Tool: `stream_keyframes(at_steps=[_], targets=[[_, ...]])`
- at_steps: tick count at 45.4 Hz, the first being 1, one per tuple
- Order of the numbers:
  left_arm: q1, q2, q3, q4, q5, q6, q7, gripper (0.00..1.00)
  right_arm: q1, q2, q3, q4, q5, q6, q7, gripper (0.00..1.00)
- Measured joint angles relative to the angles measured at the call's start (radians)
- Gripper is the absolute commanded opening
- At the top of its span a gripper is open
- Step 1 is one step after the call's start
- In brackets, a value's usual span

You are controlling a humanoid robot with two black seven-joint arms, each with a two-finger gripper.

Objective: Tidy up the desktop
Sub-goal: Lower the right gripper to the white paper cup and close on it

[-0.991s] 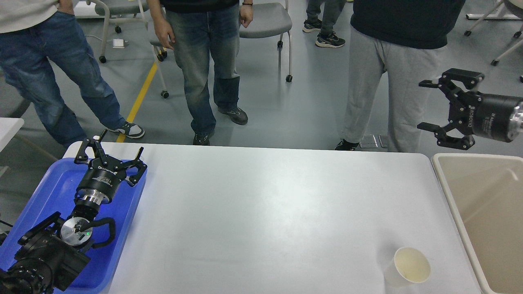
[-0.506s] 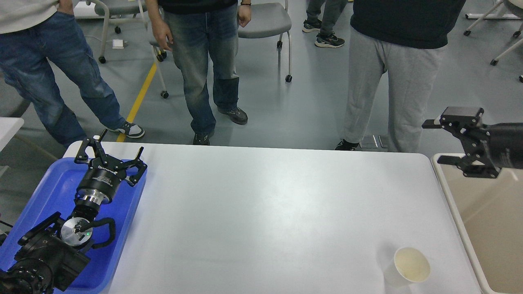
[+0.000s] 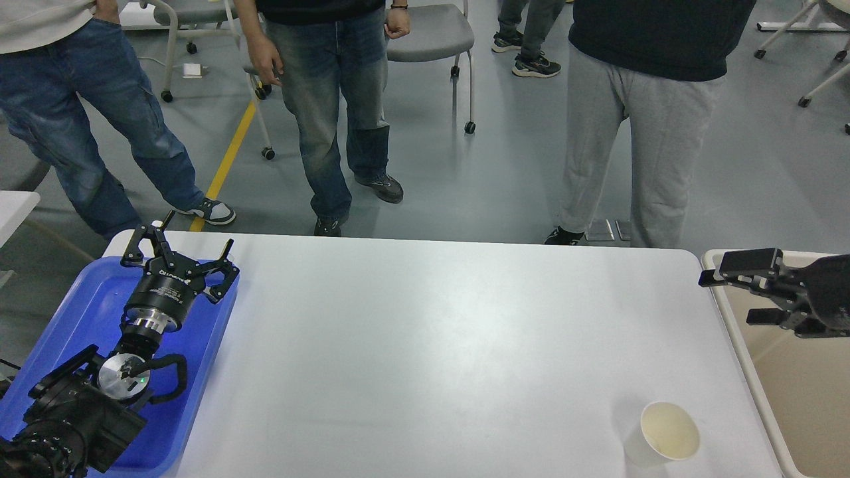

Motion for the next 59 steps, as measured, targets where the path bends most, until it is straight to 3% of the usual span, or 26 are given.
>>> stream_keyframes(at_steps=[31,59], targets=[[0.000,0.000,0.000,0.000,0.000,0.000,0.000,1.00,-0.066,-0.065,-0.093,0.163,-0.204,-0.005,0.018,1.00],[0.000,0.000,0.000,0.000,0.000,0.000,-0.001,1.00,-0.183,-0.005,-0.105,0.201,-0.311,-0.077,0.019,1.00]])
